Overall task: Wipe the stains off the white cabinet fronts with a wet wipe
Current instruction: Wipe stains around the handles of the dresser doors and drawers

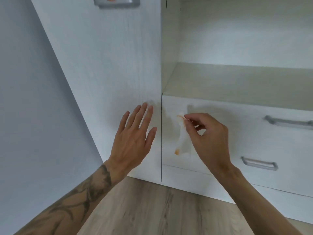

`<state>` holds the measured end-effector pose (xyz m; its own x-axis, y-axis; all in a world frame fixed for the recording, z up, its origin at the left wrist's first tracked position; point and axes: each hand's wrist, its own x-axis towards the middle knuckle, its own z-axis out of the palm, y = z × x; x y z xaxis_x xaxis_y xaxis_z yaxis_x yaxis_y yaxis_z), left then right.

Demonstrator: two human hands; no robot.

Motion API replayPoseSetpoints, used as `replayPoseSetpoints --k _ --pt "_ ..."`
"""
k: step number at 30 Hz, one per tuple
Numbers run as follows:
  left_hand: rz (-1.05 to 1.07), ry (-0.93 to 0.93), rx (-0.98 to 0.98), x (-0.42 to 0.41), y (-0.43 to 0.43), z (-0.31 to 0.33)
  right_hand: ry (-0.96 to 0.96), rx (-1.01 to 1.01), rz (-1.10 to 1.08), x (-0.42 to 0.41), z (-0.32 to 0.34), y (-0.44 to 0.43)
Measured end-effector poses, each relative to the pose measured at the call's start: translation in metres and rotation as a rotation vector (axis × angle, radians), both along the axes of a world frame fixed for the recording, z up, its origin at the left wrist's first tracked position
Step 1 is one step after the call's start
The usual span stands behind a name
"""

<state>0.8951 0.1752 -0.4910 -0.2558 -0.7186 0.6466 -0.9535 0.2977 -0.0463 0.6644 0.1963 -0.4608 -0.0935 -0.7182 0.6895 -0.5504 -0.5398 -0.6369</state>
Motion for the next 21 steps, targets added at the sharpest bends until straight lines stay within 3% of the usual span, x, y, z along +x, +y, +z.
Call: replayPoseSetpoints --k 9,21 --pt "-0.073 0.061 -0.072 0.096 -0.036 0.103 -0.043 -0.035 -0.115 0.099 0.107 -0.006" --pt "-0.129 0.133 -0.447 0.161 -0.116 0.238 -0.059 -0.277 -0.264 0.165 0.239 -0.029"
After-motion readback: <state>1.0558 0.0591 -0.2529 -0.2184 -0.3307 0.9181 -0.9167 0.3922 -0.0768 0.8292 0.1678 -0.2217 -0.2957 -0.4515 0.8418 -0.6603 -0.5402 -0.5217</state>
